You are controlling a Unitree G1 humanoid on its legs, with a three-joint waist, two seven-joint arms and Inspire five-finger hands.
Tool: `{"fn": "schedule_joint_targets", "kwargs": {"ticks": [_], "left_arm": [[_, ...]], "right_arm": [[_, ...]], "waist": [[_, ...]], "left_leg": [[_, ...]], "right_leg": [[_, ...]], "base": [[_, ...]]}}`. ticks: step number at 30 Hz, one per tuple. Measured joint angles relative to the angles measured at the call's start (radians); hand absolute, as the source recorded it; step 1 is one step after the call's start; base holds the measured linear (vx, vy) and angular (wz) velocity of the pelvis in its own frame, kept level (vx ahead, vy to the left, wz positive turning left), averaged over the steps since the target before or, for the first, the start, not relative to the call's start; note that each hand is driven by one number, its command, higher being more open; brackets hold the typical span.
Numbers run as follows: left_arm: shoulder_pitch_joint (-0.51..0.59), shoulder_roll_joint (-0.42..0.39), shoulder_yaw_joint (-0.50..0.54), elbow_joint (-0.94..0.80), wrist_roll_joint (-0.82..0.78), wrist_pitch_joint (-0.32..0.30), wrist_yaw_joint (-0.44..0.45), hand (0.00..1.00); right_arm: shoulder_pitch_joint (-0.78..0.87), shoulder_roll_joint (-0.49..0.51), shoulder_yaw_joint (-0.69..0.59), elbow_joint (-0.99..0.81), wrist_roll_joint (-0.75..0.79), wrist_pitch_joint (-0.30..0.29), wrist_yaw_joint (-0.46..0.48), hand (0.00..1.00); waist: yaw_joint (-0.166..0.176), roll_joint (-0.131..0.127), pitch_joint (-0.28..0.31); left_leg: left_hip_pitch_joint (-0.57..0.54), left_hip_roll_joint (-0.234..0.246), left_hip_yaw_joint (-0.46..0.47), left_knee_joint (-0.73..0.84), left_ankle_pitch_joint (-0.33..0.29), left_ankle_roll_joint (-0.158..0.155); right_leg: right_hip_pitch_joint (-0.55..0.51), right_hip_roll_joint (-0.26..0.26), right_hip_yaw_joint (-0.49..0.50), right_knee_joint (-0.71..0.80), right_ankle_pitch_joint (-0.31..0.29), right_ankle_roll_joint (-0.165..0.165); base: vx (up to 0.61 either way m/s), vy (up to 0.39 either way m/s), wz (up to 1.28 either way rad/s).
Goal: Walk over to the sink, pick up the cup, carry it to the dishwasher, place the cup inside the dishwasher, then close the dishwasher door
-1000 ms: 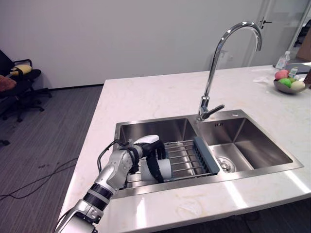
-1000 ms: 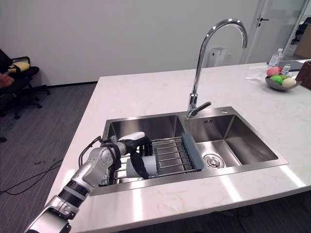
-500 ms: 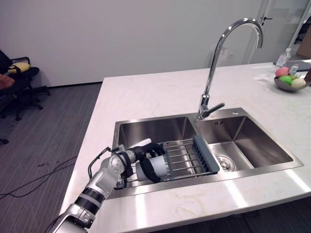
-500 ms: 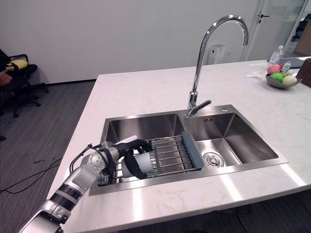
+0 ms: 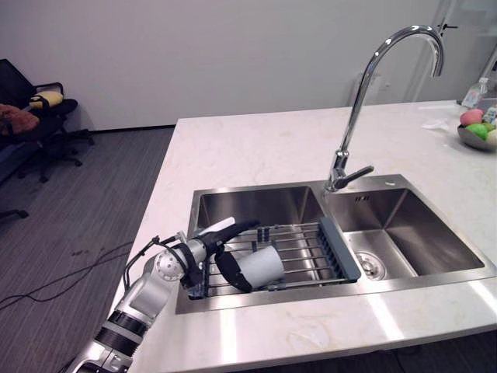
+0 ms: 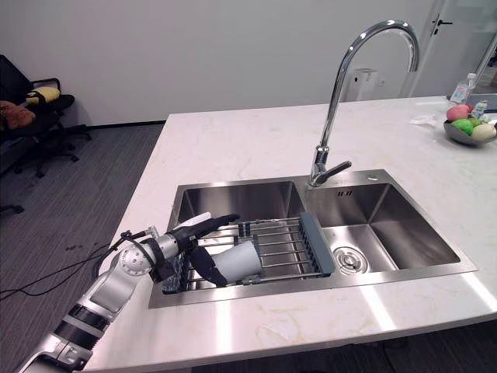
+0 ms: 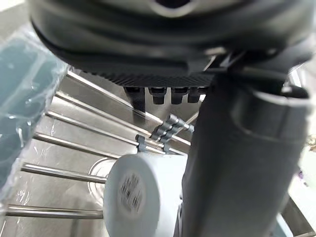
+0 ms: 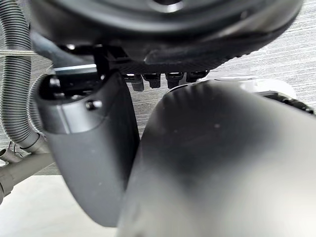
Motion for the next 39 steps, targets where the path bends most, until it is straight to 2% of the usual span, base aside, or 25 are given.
{"fn": "schedule_joint_targets", "kwargs": {"ticks": [13, 15, 21, 27, 39], "left_arm": [[0.037, -0.004, -0.006, -0.051, 0.052, 0.0, 0.001, 1.0], [0.049, -0.004, -0.014, -0.074, 0.05, -0.003, 0.047, 1.0], [0.079, -0.013, -0.014, -0.15, 0.044, -0.097, 0.218, 1.0], [0.091, -0.096, -0.008, -0.258, 0.076, -0.197, 0.279, 1.0], [0.138, -0.083, -0.097, -0.235, 0.177, -0.203, 0.272, 1.0]], "right_arm": [[0.004, 0.002, 0.005, 0.001, 0.013, 0.002, -0.002, 1.0], [0.003, 0.002, 0.007, 0.0, 0.016, 0.002, -0.005, 1.0], [0.006, 0.002, 0.028, 0.0, 0.032, 0.004, -0.022, 1.0], [0.004, 0.003, 0.044, -0.001, 0.032, 0.011, -0.03, 1.0], [-0.001, 0.0, 0.068, -0.006, 0.031, 0.02, -0.037, 1.0]], "waist": [[0.022, -0.012, 0.009], [0.022, -0.012, 0.009], [0.028, -0.017, 0.01], [0.044, -0.02, 0.009], [0.042, -0.02, 0.009]], "left_leg": [[-0.001, 0.0, -0.006, 0.0, 0.001, 0.001], [-0.001, 0.0, -0.006, 0.0, 0.001, 0.001], [-0.003, -0.001, -0.01, 0.0, 0.001, 0.001], [-0.007, -0.003, -0.012, 0.0, 0.002, 0.002], [-0.002, -0.004, -0.011, 0.0, 0.003, 0.004]], "right_leg": [[0.003, -0.001, -0.008, 0.001, -0.001, 0.002], [0.003, -0.001, -0.008, 0.001, -0.001, 0.002], [0.004, -0.003, -0.011, 0.001, -0.001, 0.002], [0.005, -0.004, -0.013, 0.001, -0.001, 0.002], [0.005, -0.006, -0.013, 0.001, -0.001, 0.002]], "base": [[-0.01, -0.007, 0.0], [-0.04, -0.029, 0.0], [-0.02, -0.021, 0.02], [0.0, 0.0, 0.0], [0.0, 0.0, 0.0]]}}
